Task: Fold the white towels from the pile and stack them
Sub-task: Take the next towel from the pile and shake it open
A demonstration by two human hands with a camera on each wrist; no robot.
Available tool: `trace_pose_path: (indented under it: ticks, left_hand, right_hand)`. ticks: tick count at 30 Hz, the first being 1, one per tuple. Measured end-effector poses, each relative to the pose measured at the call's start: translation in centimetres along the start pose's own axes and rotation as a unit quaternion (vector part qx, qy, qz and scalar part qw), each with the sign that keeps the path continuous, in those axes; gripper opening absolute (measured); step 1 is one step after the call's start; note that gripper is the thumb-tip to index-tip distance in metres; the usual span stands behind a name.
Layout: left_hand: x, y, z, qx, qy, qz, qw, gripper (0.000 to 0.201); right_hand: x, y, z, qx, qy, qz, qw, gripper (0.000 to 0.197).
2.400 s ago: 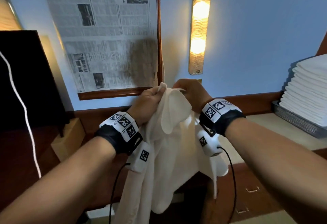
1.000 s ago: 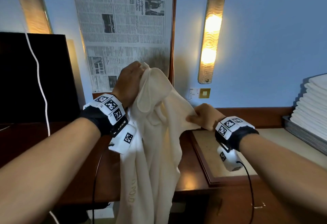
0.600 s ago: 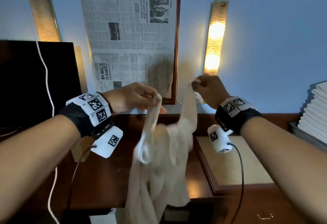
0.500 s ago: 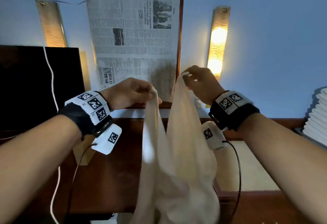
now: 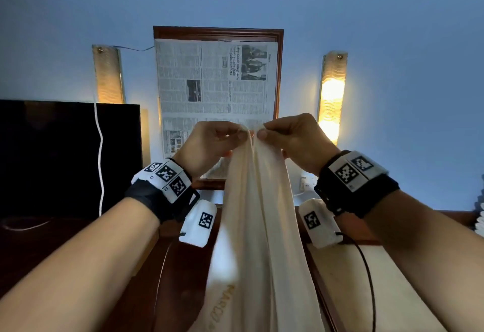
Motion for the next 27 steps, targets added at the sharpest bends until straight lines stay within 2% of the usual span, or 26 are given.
trace_pose_path:
  ticks: [3, 8, 11, 14, 16, 18, 20, 22, 25, 27]
  left_hand:
    - [-0.4, -0.2, -0.8, -0.002, 0.015, -0.004, 1.000, 0.010]
    - [-0.4, -0.7, -1.8, -0.001, 0.058, 0.017, 0.998, 0.023]
    - [-0.3, -1.0, -2.4, -0.001, 0.064, 0.028, 0.998, 0.019]
    - [0.1, -0.9, -2.9, 0.005, 0.068, 0.047, 0.997, 0.013]
    - [0.4, -0.8, -3.1, 0.005, 0.073, 0.061, 0.995, 0.026]
    - [0.9, -0.7, -3.2, -0.001, 0.075, 0.078, 0.994, 0.033]
    - [1.5, -0.6, -3.3, -0.004, 0.072, 0.097, 0.993, 0.033]
    - [1.9, -0.3, -3.7, 0.001, 0.069, 0.113, 0.991, 0.031]
    - [2.0, 0.0, -4.8, 0.020, 0.057, 0.123, 0.991, 0.027]
    - [2.3, 0.2, -5.7, 0.024, 0.061, 0.126, 0.990, 0.024]
  right_hand:
    - [0.2, 0.2, 0.6, -0.013, -0.002, 0.000, 1.000, 0.013]
    - [0.2, 0.5, 1.2, -0.032, -0.040, -0.011, 0.999, 0.012]
    - [0.2, 0.7, 1.6, -0.041, -0.051, -0.013, 0.998, 0.011]
    - [-0.2, 0.8, 1.2, -0.012, -0.087, -0.031, 0.996, 0.021]
    - [-0.8, 1.1, 0.5, 0.026, -0.116, -0.060, 0.991, 0.028]
    - [-1.4, 1.4, -0.1, 0.054, -0.130, -0.086, 0.986, 0.025]
    - [-2.0, 1.6, -0.4, 0.061, -0.139, -0.100, 0.983, 0.017]
    - [-2.6, 1.7, -0.3, 0.043, -0.147, -0.110, 0.982, 0.007]
    - [-3.4, 2.0, -0.2, 0.000, -0.147, -0.121, 0.982, 0.007]
    - [-3.8, 2.1, 0.2, -0.023, -0.106, -0.111, 0.988, 0.008]
Point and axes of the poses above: each hand's wrist, its own y-axis away from the middle knuckle, its own z-axis out of the back of the hand, x = y × z, the point moved 7 cm from there along -y, towards the middle knuckle, and after that the axes turned 3 degrees about z, right-handed, at the moved point
